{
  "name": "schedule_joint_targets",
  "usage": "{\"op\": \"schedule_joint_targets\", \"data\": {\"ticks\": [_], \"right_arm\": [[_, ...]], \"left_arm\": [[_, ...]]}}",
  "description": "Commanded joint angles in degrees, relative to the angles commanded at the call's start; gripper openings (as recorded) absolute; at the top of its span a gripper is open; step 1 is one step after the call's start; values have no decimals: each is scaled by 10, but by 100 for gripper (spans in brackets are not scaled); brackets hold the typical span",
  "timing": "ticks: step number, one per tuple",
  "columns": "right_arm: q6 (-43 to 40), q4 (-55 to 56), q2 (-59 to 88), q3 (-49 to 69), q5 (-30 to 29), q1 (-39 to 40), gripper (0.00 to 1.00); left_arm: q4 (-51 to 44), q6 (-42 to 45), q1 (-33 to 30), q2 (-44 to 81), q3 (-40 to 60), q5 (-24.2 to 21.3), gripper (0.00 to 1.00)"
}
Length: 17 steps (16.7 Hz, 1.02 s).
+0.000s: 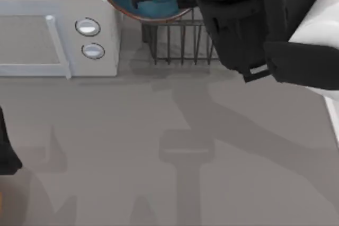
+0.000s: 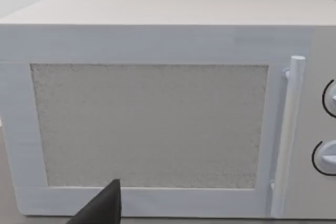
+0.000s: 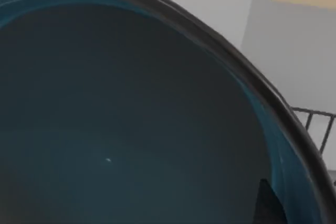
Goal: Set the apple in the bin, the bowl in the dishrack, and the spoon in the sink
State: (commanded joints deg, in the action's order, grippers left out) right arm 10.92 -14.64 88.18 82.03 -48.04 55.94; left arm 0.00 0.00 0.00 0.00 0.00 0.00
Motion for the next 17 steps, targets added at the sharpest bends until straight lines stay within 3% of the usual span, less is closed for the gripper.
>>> {"op": "schedule_joint_targets", "data": {"ticks": [3,6,12,17], "right_arm": [[-62,93,-36,1,-89,24,0],[-90,132,-55,3,-127,35,0],[-90,140,-46,3,-122,28,0],[-92,261,63,-7,-59,-32,0]], "left_arm": [[0,0,0,0,0,0,100],[0,0,0,0,0,0,100],[0,0,0,0,0,0,100],[0,0,0,0,0,0,100]]}}
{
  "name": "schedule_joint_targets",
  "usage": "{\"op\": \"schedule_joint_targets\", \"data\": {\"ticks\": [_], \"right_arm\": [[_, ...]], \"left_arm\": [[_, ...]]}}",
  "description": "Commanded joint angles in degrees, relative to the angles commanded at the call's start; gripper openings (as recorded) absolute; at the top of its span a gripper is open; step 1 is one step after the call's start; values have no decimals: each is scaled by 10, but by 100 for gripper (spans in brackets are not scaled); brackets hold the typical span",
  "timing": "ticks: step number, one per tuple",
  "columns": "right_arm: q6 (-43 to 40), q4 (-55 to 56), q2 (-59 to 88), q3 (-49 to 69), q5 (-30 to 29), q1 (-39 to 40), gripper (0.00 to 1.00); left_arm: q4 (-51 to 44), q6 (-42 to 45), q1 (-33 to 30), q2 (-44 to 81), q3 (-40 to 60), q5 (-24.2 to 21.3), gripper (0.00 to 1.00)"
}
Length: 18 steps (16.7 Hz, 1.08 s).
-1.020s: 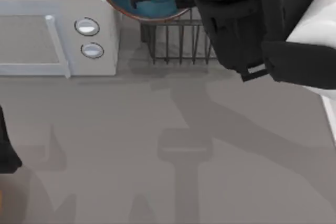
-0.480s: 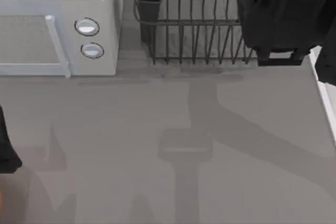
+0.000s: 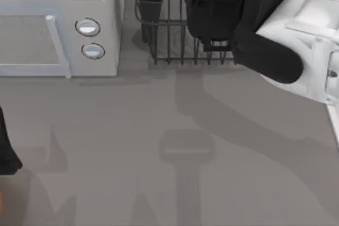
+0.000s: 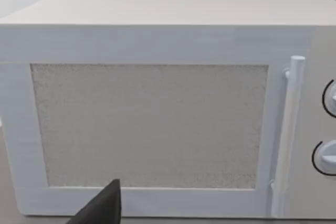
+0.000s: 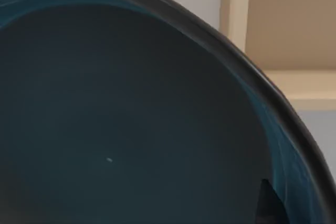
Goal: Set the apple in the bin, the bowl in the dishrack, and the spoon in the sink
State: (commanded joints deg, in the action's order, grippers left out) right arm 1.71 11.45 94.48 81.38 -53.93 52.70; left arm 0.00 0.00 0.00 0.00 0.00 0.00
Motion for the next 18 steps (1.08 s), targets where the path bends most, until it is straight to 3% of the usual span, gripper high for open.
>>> {"op": "schedule_joint_targets", "data": {"ticks": [7,14,18], "right_arm": [[-7,247,193,-40,129,-135,0],[-7,287,227,-50,158,-165,0],[-7,287,227,-50,158,-165,30]], "left_arm": [[0,0,0,0,0,0,100],[0,0,0,0,0,0,100],[0,0,0,0,0,0,100]]}}
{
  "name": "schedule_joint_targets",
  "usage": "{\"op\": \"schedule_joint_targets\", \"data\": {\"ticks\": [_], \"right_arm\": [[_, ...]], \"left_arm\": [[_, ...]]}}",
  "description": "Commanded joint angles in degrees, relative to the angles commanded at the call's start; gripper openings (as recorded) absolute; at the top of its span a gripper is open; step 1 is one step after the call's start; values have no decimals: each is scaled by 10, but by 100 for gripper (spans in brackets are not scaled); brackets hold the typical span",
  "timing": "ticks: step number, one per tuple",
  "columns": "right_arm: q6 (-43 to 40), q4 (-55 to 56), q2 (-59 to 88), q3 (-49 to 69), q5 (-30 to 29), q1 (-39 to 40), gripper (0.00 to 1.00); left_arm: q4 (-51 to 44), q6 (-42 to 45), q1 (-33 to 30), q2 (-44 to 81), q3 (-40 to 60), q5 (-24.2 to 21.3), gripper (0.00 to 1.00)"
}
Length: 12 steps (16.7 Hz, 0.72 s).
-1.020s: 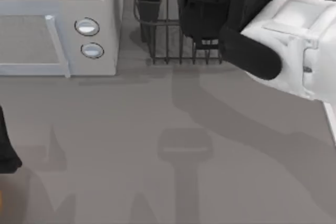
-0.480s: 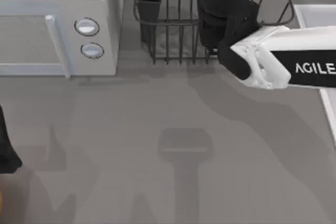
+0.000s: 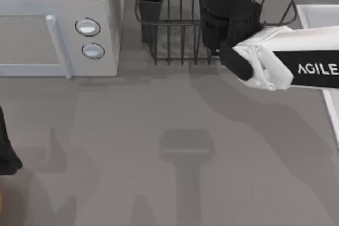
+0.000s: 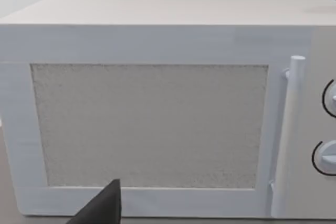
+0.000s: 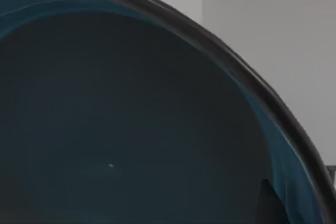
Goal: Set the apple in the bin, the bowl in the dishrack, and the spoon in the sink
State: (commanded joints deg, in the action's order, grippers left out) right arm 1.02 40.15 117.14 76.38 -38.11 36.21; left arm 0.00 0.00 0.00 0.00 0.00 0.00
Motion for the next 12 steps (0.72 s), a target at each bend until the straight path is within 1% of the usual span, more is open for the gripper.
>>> {"op": "schedule_joint_targets", "data": {"ticks": [9,10,12], "right_arm": [[0,0,0,0,0,0,98],[0,0,0,0,0,0,100],[0,0,0,0,0,0,100]], "left_arm": [[0,0,0,0,0,0,100],[0,0,0,0,0,0,100],[0,0,0,0,0,0,100]]}}
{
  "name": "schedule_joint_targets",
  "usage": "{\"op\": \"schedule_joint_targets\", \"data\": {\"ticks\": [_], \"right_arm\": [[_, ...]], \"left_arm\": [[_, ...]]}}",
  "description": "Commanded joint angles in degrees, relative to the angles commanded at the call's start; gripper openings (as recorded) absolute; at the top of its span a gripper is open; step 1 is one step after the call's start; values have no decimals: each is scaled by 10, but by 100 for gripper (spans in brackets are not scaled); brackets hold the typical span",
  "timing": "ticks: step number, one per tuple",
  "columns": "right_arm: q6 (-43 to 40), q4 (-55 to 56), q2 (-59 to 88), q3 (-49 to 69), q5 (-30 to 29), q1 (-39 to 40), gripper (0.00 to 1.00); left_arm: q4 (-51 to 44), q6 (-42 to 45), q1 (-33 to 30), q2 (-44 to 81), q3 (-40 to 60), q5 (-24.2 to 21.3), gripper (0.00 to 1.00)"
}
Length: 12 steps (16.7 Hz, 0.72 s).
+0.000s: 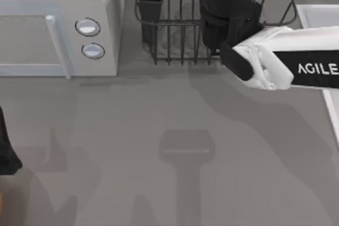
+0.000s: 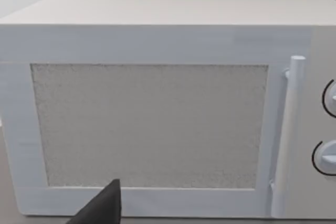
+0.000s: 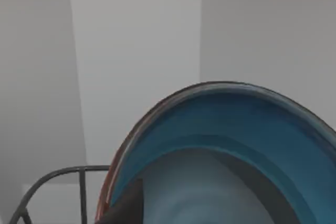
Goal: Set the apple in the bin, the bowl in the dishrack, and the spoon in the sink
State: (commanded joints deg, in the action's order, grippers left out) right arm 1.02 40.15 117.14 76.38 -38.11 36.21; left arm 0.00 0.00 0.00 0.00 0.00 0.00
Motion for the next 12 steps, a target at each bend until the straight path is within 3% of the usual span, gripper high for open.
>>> {"op": "schedule_joint_targets", "data": {"ticks": [8,12], "right_arm": [[0,-2,-5,-3,2,0,100],[1,-29,-77,-57,31,-27,100]], "left_arm": [[0,0,0,0,0,0,100],[0,0,0,0,0,0,100]]}}
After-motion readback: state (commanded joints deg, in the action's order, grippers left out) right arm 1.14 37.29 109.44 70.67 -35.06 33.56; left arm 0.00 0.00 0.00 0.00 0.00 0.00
